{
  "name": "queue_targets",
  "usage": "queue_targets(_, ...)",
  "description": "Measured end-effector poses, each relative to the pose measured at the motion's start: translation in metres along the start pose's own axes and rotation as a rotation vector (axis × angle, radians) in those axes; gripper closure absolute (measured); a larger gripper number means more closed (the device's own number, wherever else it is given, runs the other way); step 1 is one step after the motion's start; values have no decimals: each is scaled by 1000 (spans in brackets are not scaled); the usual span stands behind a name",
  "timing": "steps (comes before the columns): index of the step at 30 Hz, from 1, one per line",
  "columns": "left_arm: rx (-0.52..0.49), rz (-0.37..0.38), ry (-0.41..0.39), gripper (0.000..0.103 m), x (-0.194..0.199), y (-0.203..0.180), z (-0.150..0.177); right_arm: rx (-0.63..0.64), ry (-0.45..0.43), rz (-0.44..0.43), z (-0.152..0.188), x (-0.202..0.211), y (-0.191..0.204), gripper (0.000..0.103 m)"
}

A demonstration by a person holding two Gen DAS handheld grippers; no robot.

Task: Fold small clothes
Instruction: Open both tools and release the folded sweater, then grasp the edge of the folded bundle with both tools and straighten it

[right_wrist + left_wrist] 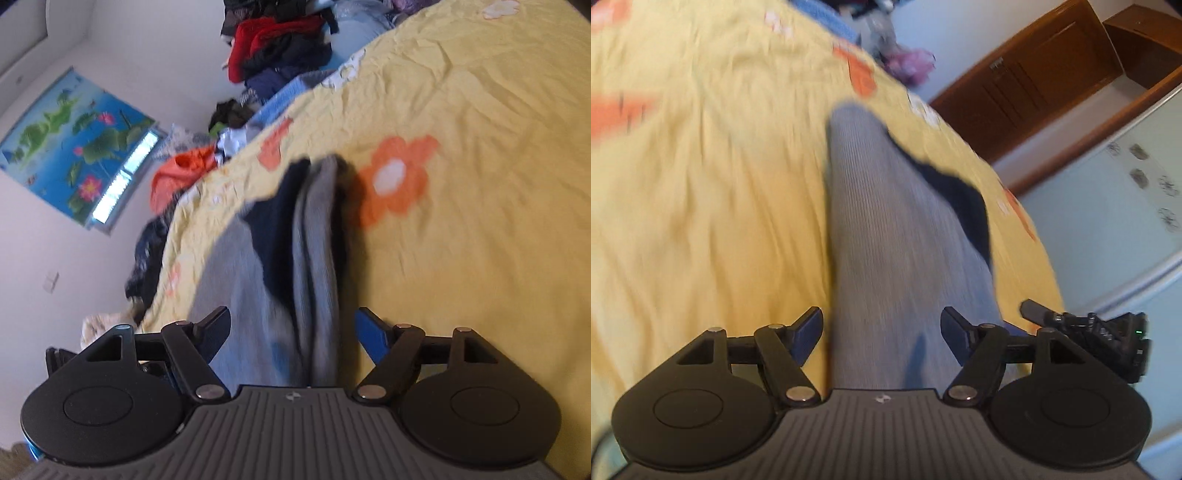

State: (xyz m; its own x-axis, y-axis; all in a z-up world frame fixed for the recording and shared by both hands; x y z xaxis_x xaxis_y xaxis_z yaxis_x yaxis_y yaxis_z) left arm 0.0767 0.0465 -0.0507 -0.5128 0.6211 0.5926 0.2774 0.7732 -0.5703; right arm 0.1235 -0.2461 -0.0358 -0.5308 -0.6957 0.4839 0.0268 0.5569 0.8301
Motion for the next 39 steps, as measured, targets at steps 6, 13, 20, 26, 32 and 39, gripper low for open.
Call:
queue_targets(6, -58, -37, 19, 85, -13, -14, 3, -8, 67, -6, 41, -3, 2, 41)
queue_targets(13, -177, -79, 7, 93, 27, -30, 9, 82, 148, 1, 69, 3, 27, 84)
queue_targets(20, -244, -178, 47, 78, 29, -28, 41, 71, 154, 43, 85, 23, 5, 57)
queue_targets(26, -662, -427, -197, 27, 69, -87, 28, 99, -61, -2, 26, 52, 39, 41)
queue_targets(32, -810, -438, -105, 25, 19, -106, 46, 153, -106, 83, -31, -4, 63, 45)
queue_targets(39, -755, -352, -19, 25, -12, -108, 62, 233, -24, 197, -45, -69, 70, 94)
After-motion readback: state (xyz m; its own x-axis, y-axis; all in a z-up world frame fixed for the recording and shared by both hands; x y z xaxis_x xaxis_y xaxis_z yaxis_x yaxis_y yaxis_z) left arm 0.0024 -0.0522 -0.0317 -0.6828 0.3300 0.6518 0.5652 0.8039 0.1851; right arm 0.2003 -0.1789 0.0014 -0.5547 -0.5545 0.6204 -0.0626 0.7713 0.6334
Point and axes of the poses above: each gripper's, at about its wrist camera, not at the fingertips, and x roughly against the way its jaws point, y to its left, z to its underside, the point moved 8 cm from there along -x, roughly the way its jaws point, and after that the axes turned 13 degrees about -x, right-handed, at the moved point
